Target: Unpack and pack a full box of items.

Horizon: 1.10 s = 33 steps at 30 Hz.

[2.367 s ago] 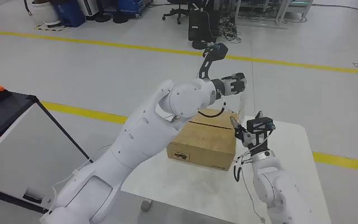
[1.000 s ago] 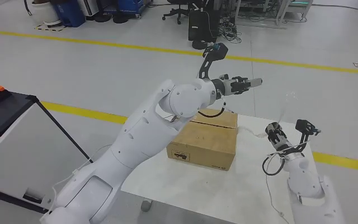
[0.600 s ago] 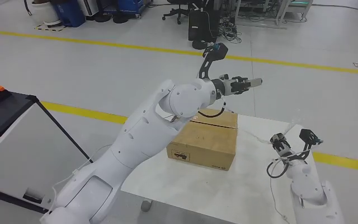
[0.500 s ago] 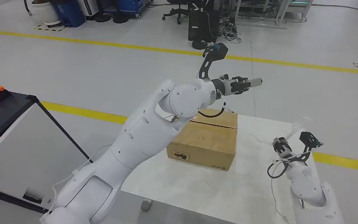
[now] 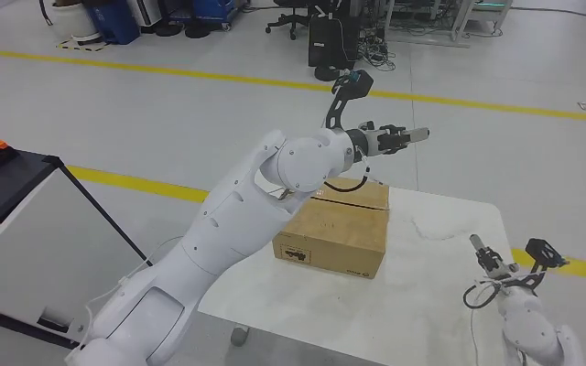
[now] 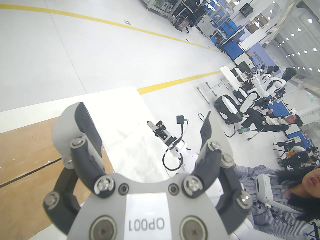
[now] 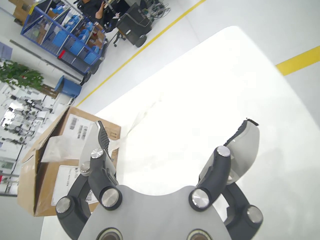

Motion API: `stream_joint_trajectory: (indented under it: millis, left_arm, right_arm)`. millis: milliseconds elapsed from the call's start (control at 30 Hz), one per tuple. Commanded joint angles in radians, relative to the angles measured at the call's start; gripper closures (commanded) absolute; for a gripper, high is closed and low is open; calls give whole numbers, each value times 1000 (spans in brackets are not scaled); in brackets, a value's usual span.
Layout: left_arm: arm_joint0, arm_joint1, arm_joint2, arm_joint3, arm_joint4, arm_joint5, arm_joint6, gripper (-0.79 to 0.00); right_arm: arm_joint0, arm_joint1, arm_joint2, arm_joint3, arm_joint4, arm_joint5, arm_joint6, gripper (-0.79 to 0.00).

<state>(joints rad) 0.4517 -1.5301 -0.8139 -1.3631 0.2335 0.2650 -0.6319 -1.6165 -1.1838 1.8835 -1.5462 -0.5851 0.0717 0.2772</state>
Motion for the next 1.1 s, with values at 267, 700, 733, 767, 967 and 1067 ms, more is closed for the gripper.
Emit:
stream_joint_trajectory:
  millis: [267, 700, 733, 767, 967, 1067]
  left_arm:
    - [0, 0, 0, 0, 0, 0, 0, -785]
    - [123, 30, -102, -75, 115, 114, 86, -785]
    - [135, 37, -111, -86, 152, 118, 79, -785]
    - [150, 43, -126, -98, 174, 125, 68, -785]
    - [249, 86, -202, -207, 330, 131, -40, -785]
    - [249, 86, -202, -207, 330, 131, -40, -785]
  right_arm:
    - [-109, 7, 124, -122, -42, 14, -12, -785]
    - [-171, 28, 87, -284, 78, -466, 261, -785]
    - [-161, 29, 85, -285, 68, -470, 266, -785]
    - [-153, 31, 75, -291, 48, -484, 277, -785]
    - [-130, 35, 50, -307, 0, -503, 276, -785]
    - [-130, 35, 50, -307, 0, -503, 276, -785]
